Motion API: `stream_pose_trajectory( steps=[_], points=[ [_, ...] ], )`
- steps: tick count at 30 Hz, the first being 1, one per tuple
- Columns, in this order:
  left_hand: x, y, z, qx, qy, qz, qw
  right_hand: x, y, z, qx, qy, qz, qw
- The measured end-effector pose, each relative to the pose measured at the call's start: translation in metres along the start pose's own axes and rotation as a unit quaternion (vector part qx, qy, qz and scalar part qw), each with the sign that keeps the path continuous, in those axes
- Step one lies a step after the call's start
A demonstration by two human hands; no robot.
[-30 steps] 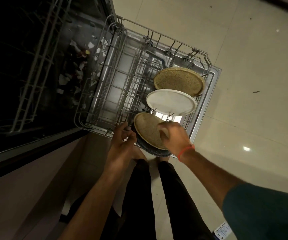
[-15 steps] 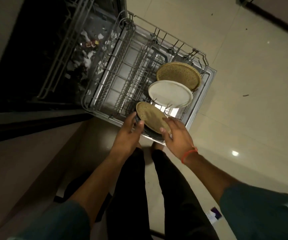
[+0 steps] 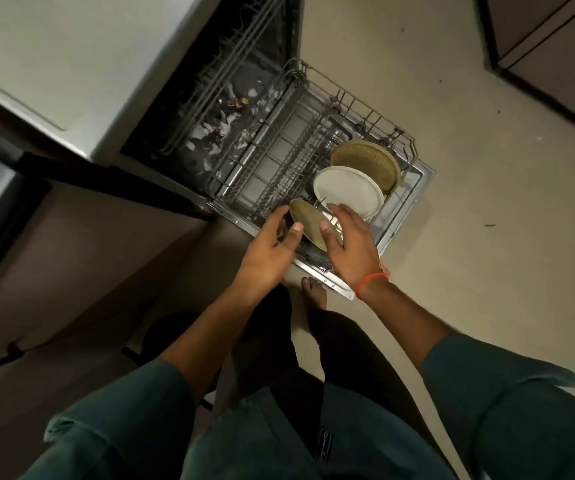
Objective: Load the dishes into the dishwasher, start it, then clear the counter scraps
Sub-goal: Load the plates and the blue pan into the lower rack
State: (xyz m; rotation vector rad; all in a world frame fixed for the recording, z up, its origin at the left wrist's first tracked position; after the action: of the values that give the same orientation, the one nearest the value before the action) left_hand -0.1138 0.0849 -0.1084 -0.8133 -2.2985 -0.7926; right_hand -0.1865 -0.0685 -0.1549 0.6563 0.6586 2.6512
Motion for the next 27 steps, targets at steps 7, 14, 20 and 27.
stream_pose_trajectory(
  steps=[7, 14, 20, 27],
  points=[
    [0.081, 0.015, -0.029, 0.066, -0.025, -0.074, 0.995, 0.013, 0.060, 0.060, -0.072, 0.056, -0.037, 0.995],
    [0.165, 0.084, -0.028, 0.095, -0.093, -0.218, 0.967, 0.016, 0.095, 0.159, -0.103, 0.159, -0.023, 0.982],
    [0.241, 0.124, 0.015, 0.148, -0.072, -0.358, 0.919, 0.047, 0.061, 0.231, -0.147, 0.214, 0.058, 0.964],
    [0.316, 0.174, 0.073, 0.223, -0.057, -0.453, 0.862, 0.096, -0.011, 0.304, -0.137, 0.257, 0.163, 0.943]
  ],
)
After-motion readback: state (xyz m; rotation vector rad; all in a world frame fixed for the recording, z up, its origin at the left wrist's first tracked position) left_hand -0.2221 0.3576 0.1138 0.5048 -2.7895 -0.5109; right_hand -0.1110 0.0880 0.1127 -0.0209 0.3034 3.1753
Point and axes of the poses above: each hand's wrist, its own x-axis away from the middle knuckle, its own y-axis out of the back of the hand, z = x × y, the point moved 3 cm from there along -x, towards the middle knuckle, and after that the axes turned 10 degrees about -x, right-handed, at the moved point
